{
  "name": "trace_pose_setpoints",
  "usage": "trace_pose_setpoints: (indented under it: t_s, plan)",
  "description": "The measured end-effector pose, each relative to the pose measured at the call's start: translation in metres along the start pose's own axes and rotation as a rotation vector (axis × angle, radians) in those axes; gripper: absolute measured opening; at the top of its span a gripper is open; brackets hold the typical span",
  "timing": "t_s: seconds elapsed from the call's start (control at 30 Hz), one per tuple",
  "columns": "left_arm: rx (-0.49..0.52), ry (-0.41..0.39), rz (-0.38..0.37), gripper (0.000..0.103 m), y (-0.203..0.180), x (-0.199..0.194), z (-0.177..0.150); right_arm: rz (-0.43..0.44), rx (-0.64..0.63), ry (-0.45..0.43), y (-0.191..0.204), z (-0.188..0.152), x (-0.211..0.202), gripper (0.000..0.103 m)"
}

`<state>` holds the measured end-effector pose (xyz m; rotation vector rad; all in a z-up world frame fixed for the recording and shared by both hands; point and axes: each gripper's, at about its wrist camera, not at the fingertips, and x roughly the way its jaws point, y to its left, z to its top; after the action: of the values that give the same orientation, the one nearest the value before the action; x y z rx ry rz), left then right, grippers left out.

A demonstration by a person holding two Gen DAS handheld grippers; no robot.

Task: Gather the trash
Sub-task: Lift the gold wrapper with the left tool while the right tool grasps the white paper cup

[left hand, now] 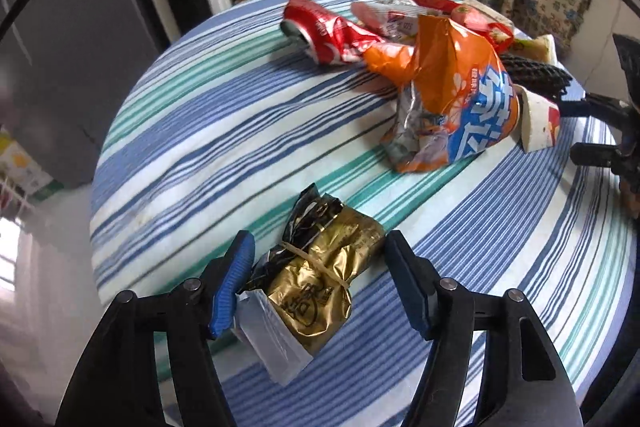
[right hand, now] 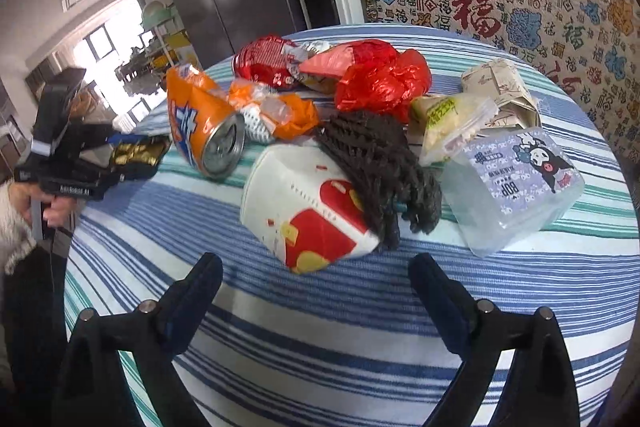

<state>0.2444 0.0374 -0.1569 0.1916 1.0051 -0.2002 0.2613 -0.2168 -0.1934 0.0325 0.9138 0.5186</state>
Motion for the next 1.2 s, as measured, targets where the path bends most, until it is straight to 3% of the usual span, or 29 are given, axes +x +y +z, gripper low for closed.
trace_pose_setpoints:
  t_s: [0.03, 0.07, 0.17, 0.27, 0.4, 0.5, 0.6, 0.7, 0.8, 0.9, 1.0, 1.07, 1.2]
  plan:
    - [-0.049, 0.004, 0.006, 0.07, -0.001, -0.002, -0.005, 0.014, 0.01, -0.005, 0.0, 0.003, 0.002, 0.091]
    - [-0.088, 0.003, 0.011, 0.071, -0.002, -0.003, -0.01, 0.044, 0.009, -0.013, 0.001, 0.005, 0.004, 0.082]
    - [-0.148, -0.033, 0.058, 0.084, -0.013, -0.007, -0.024, 0.193, -0.01, 0.017, 0.017, 0.004, 0.009, 0.066]
    - [-0.174, -0.052, 0.084, 0.097, -0.018, -0.006, -0.031, 0.309, -0.089, 0.075, 0.04, -0.006, 0.007, 0.066]
    - [-0.191, -0.059, 0.095, 0.103, -0.015, -0.004, -0.032, 0.138, -0.203, 0.089, 0.063, -0.011, 0.005, 0.066]
    - [-0.201, -0.065, 0.105, 0.103, -0.016, -0.003, -0.03, 0.073, -0.165, 0.089, 0.062, -0.001, 0.014, 0.066]
    - [-0.205, -0.067, 0.11, 0.103, -0.016, -0.001, -0.028, -0.114, -0.015, 0.056, 0.033, 0.013, 0.016, 0.067]
    - [-0.206, -0.071, 0.11, 0.103, -0.016, 0.0, -0.027, -0.091, 0.065, 0.058, 0.018, 0.013, 0.007, 0.068]
    - [-0.201, -0.072, 0.108, 0.103, -0.016, 0.0, -0.027, -0.077, -0.064, 0.084, 0.044, 0.001, -0.006, 0.068]
    - [-0.202, -0.07, 0.111, 0.103, -0.016, -0.001, -0.029, -0.01, -0.168, 0.05, 0.076, 0.005, -0.012, 0.068]
    - [-0.21, -0.069, 0.117, 0.103, -0.017, -0.001, -0.028, -0.02, -0.239, 0.013, 0.091, 0.02, -0.001, 0.068]
    - [-0.212, -0.07, 0.118, 0.103, -0.017, -0.001, -0.029, -0.042, -0.251, 0.01, 0.081, 0.032, 0.013, 0.068]
    - [-0.213, -0.066, 0.121, 0.103, -0.018, -0.001, -0.029, -0.075, -0.211, 0.088, 0.064, 0.047, 0.044, 0.068]
